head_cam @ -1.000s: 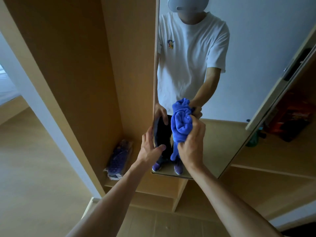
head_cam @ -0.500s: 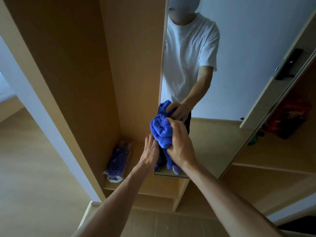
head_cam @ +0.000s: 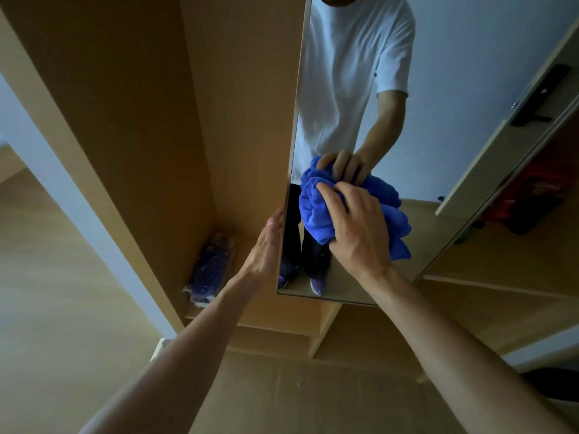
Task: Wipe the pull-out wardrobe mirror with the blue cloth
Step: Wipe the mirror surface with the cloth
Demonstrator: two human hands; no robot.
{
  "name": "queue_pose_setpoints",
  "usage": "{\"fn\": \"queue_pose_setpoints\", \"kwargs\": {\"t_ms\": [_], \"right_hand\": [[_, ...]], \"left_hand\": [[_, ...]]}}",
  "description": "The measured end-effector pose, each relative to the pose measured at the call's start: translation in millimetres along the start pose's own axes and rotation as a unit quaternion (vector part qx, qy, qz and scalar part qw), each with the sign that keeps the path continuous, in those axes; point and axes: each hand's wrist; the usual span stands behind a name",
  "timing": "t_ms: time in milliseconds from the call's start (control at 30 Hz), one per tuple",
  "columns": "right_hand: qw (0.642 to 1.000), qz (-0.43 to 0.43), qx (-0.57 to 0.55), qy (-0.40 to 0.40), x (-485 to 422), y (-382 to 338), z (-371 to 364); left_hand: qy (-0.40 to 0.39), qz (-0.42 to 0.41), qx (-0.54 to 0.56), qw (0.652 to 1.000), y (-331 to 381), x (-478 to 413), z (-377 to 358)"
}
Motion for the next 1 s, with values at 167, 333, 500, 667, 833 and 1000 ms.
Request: {"fn": "queue_pose_setpoints", "kwargs": {"t_ms": [167,333,500,667,833,1000], "right_hand": [[0.998,0.037,0.034,-0.036,12.2,-16.1,-27.1],[0.995,0.048,0.061,-0.056,30.1,-24.6,-57.6],[0.988,0.06,0.093,-0.111,53.4,-27.2,-82.7],[0.981,0.071,0.076,-0.162,70.8,-27.0,-91.8],[0.984,0.045,0.047,-0.164,63.5,-25.7,-79.6],[0.997,-0.009,0.017,-0.081,40.3,-16.8,-44.6]], "left_hand": [[0.004,0.018,0.049,0.999,-10.3,-3.7,-3.7],[0.011,0.041,0.074,0.996,-19.2,-10.0,-3.2],[0.033,0.037,0.089,0.995,-20.3,-9.9,-5.6],[0.025,0.037,0.058,0.997,-15.9,-4.1,-6.0],[0.006,0.049,0.027,0.998,-15.8,-2.7,-3.3],[0.001,0.049,0.043,0.998,-18.7,2.5,-8.3]]}}
Point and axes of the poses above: each hand's wrist, its own x-axis away from the middle knuckle, its own z-axis out of the back of the hand, y = z × x, and after that the axes turned 1 degree about x, right-handed
